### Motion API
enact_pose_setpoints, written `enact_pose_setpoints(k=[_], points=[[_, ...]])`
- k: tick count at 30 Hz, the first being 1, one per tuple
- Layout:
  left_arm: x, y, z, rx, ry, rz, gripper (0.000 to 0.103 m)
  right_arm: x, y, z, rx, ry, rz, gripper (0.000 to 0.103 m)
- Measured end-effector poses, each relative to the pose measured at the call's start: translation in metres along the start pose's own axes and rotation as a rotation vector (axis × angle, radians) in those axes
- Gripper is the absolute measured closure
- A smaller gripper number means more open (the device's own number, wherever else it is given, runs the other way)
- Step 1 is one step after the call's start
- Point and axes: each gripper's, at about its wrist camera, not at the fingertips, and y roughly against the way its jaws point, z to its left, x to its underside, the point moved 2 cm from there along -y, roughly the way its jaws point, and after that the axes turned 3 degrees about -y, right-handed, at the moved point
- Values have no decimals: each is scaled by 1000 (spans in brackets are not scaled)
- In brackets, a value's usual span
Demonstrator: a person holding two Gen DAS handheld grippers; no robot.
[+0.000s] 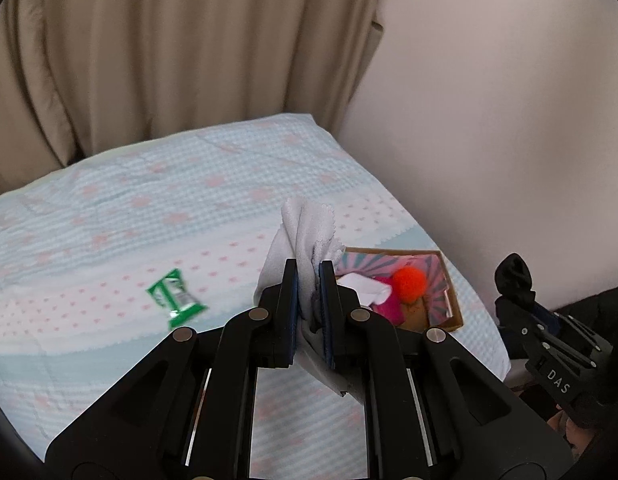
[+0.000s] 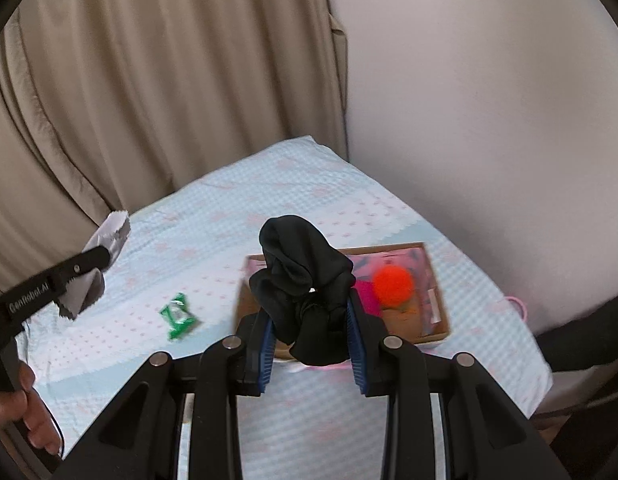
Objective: Organize soft objects
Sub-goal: 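Carry the grey cloth and black sock over the pink box with both tools, then drop the cloth and sock into the box, opening both tools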
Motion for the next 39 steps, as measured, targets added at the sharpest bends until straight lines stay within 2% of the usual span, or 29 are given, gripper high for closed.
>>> enact_pose_setpoints(k=[5,13,24,27,34,35,36,37,38,39], points=[[-8,-55,-41,-21,3,60,95,-16,-28,-51,1,7,41,74],[-2,-131,-68,-46,-2,185,95,-25,-92,-99,-16,13,155,74],[20,-230,-57,-100,28,390,95,-6,-168,-112,-55,37,320,74],[34,-250,-56,-118,-1,450,95,6,-188,-112,-57,64,378,74],[42,-267,-54,-149,-17,510,93,22,-213,-113,-28,121,432,74],[41,-269,-54,-126,1,527,87,22,-212,-114,-16,131,428,74],[40,-271,-54,-105,17,541,69,21,-213,-114,-7,138,424,72],[39,-272,-55,-83,29,555,53,20,-212,-114,-3,146,420,58],[37,-272,-57,-74,26,554,15,19,-212,-114,-7,148,418,50],[35,-270,-60,-72,11,539,1,19,-210,-114,-18,148,413,32]])
